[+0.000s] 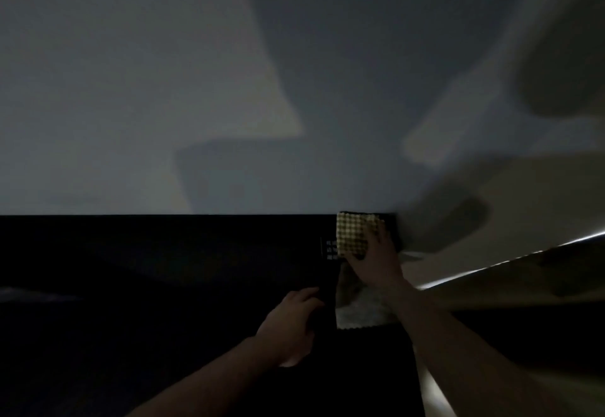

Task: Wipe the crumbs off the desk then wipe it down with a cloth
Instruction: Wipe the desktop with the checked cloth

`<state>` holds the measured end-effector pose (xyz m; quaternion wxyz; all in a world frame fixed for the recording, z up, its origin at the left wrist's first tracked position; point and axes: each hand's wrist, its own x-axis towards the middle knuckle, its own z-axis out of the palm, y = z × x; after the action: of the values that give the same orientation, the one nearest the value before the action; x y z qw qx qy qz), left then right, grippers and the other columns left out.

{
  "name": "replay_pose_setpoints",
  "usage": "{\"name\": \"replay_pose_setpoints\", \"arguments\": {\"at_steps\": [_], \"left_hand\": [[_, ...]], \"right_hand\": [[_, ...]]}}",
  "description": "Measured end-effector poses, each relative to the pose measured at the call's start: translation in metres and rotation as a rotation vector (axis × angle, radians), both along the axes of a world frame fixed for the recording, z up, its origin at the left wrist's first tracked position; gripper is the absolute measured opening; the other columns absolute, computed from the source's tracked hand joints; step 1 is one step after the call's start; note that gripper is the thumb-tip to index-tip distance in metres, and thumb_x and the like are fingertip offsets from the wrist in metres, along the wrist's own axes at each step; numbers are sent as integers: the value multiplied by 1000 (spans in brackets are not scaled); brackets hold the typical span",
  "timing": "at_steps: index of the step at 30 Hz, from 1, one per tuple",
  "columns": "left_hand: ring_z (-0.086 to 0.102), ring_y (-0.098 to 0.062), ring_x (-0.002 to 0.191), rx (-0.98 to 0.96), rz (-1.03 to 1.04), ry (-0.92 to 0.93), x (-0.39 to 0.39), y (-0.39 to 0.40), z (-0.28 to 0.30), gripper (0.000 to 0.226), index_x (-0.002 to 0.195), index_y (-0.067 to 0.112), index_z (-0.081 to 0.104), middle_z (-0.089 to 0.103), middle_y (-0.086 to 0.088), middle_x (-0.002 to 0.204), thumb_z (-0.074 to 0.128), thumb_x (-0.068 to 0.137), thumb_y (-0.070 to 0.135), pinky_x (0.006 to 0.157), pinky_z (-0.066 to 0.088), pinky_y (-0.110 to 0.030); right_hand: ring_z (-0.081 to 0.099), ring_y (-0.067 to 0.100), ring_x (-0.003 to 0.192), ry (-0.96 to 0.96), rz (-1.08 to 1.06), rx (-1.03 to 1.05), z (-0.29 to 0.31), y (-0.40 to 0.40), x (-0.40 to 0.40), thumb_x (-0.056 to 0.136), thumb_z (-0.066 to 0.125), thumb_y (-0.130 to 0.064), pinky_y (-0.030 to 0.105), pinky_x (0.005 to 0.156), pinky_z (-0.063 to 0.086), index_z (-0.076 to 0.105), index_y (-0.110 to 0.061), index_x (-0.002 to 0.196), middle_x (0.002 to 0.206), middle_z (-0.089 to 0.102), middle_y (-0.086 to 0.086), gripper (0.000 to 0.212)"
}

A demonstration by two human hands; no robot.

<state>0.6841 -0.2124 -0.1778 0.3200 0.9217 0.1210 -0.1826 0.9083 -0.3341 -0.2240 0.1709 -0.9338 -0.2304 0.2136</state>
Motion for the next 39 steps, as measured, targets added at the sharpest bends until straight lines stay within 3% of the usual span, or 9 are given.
{"name": "replay_pose_setpoints", "arguments": {"at_steps": [4, 10, 16, 20, 23, 27, 32, 35, 39], "left_hand": [[40, -10, 139, -31, 58, 12, -46, 35, 14, 55, 135, 32, 55, 38, 14, 156, 54, 81, 23, 116, 34, -23], [39, 6, 134, -65, 221, 33, -135, 75, 20, 47, 116, 59, 45, 34, 41, 137, 57, 82, 29, 114, 35, -17], [43, 6, 132, -93, 382, 73, -236, 105, 39, 42, 111, 57, 45, 39, 33, 136, 45, 72, 44, 106, 26, -4], [48, 0, 133, -68, 434, 45, -317, 139, 44, 52, 122, 46, 55, 43, 29, 133, 48, 71, 42, 106, 25, 1], [49, 2, 132, -62, 459, 13, -371, 164, 48, 53, 122, 45, 56, 47, 25, 134, 49, 70, 45, 108, 29, -4], [53, 0, 129, -41, 476, -34, -453, 204, 54, 55, 124, 39, 63, 54, 20, 134, 54, 70, 44, 108, 35, -11], [55, -3, 126, -35, 537, -35, -547, 248, 70, 49, 125, 39, 63, 57, 15, 137, 63, 76, 40, 105, 40, -18], [59, -3, 120, -41, 606, -81, -584, 269, 77, 37, 108, 56, 52, 60, 16, 130, 64, 76, 43, 103, 44, -21], [60, -8, 120, -3, 651, -99, -606, 302, 77, 38, 111, 54, 52, 61, 11, 132, 73, 85, 35, 102, 46, -26]], "right_hand": [[-6, 37, 156, 67, 39, -179, -25, 27, 6, 91, 55, -65, 53, 125, 14, 6, -22, 162, 170, -9, 13, 96], [30, 45, 148, -155, 287, 20, -41, 55, -72, 94, 49, -18, 56, 120, 28, 47, -12, 149, 161, 33, 19, 56], [4, 26, 158, 133, 444, 64, -21, 71, -199, 103, 40, -20, 41, 128, 12, 34, -24, 157, 170, 8, -2, 55], [3, 20, 158, 379, 295, 112, 7, 86, -302, 107, 42, -21, 31, 127, 10, 29, -22, 159, 170, 10, -2, 54], [32, 17, 150, 541, 65, 233, 38, 99, -366, 107, 44, -28, 33, 122, 29, 37, -24, 156, 162, 37, -3, 50], [61, 15, 121, 544, -142, 289, 72, 115, -456, 105, 46, -30, 35, 103, 49, 50, -27, 146, 134, 63, -5, 41], [66, 13, 106, 493, -269, 352, 94, 141, -539, 103, 52, -30, 41, 95, 55, 52, -49, 123, 114, 67, -13, 27], [65, 5, 102, 467, -280, 410, 110, 161, -562, 102, 54, -27, 32, 90, 54, 57, -44, 127, 109, 67, -19, 30], [69, 9, 91, 502, -254, 422, 121, 190, -563, 103, 50, -29, 31, 79, 56, 59, -39, 129, 102, 71, -11, 29]]}}
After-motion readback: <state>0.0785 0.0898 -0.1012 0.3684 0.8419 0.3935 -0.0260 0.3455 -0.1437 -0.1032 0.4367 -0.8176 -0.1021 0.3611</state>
